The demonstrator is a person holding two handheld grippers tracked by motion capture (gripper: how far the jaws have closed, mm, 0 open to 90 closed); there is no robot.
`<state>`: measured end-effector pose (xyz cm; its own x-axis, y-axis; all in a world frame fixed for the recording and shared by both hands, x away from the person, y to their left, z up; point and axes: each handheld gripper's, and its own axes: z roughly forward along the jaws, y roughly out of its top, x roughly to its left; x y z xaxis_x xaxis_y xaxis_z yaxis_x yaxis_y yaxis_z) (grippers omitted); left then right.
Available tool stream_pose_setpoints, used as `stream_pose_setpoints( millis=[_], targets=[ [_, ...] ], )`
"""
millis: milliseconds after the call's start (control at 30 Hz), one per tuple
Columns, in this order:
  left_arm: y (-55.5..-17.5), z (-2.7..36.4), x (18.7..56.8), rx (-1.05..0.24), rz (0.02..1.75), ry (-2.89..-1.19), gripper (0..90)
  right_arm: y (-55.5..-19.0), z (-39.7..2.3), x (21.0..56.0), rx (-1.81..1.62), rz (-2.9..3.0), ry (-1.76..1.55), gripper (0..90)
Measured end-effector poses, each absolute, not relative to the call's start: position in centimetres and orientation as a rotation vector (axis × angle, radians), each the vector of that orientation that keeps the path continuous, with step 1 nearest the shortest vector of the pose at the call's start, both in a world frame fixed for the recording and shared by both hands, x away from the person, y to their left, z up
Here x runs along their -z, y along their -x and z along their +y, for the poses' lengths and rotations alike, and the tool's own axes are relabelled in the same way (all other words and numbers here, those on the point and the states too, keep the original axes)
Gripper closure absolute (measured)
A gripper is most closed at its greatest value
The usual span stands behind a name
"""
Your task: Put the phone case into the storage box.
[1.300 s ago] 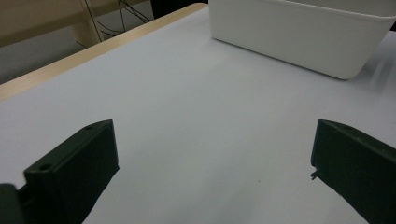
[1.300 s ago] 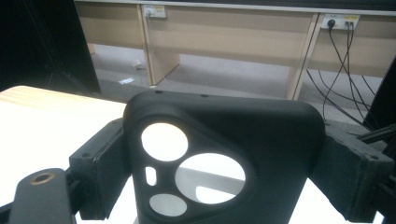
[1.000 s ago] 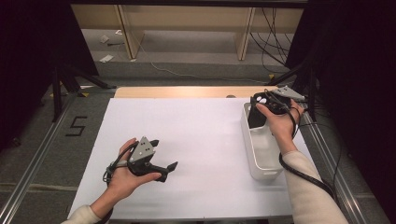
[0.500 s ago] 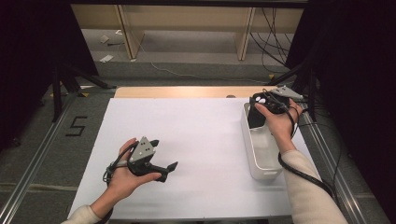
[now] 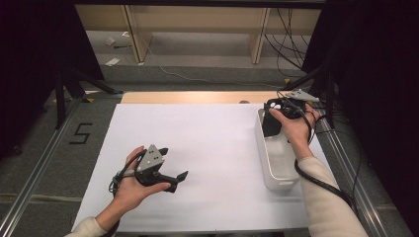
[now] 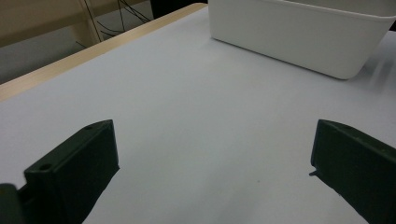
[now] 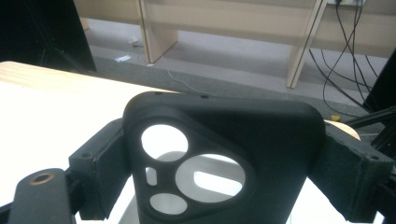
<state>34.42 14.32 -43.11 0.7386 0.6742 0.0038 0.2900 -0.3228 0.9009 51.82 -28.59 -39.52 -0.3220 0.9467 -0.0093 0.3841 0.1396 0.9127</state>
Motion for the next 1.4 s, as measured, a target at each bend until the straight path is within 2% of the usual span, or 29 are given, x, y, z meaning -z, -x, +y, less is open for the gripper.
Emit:
stream_pose_setpoints(
  millis=[1400],
  targets=[
    [-34.5, 14.4, 43.1, -0.468, 0.742, -1.912, 0.2, -53.6, -27.1, 39.8, -1.049, 1.870, -1.256, 14.4]
  ],
)
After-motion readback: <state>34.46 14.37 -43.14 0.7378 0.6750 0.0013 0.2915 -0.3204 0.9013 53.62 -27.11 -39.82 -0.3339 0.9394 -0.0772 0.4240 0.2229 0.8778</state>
